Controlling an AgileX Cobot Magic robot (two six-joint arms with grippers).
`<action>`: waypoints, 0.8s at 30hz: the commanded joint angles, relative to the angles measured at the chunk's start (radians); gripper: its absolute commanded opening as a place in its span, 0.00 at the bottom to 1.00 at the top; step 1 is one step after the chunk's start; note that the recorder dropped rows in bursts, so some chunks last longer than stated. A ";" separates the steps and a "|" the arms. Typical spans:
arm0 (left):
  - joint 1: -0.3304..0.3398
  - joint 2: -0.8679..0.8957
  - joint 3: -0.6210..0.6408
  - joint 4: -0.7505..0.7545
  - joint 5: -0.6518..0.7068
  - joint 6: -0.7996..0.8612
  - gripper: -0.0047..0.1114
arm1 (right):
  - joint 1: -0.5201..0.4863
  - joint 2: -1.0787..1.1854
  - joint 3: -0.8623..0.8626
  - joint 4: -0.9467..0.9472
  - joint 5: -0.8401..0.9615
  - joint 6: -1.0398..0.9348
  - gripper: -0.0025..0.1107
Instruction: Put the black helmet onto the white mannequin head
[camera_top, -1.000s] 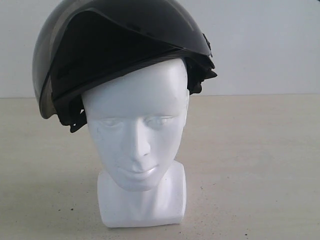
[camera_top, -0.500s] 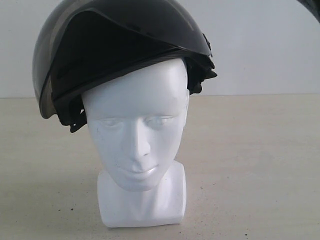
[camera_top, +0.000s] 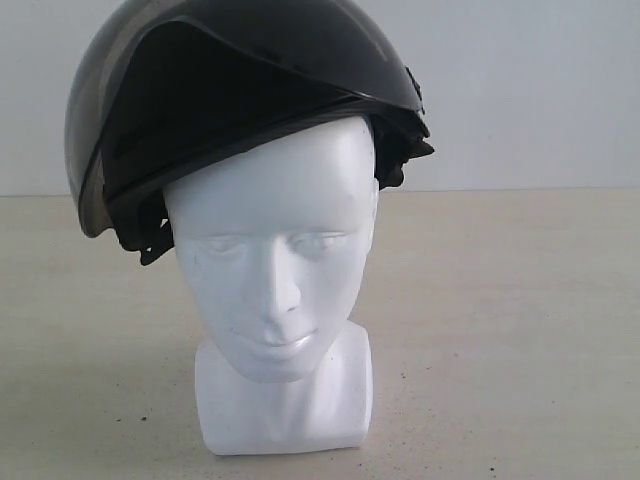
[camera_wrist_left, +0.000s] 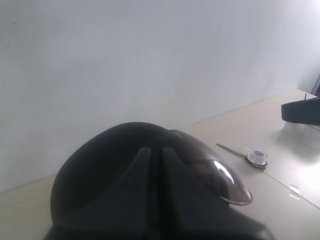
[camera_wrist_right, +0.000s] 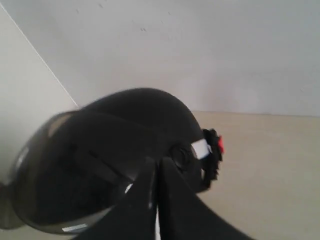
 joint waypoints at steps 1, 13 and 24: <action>0.001 -0.005 0.005 0.003 -0.001 -0.004 0.08 | -0.015 0.064 -0.145 -0.033 0.281 -0.090 0.02; 0.001 -0.005 0.005 0.003 -0.001 -0.004 0.08 | -0.032 0.172 -0.170 -0.409 0.338 0.018 0.02; 0.001 -0.003 0.005 -0.079 -0.050 0.045 0.08 | -0.522 0.438 -0.180 0.600 0.460 -0.586 0.02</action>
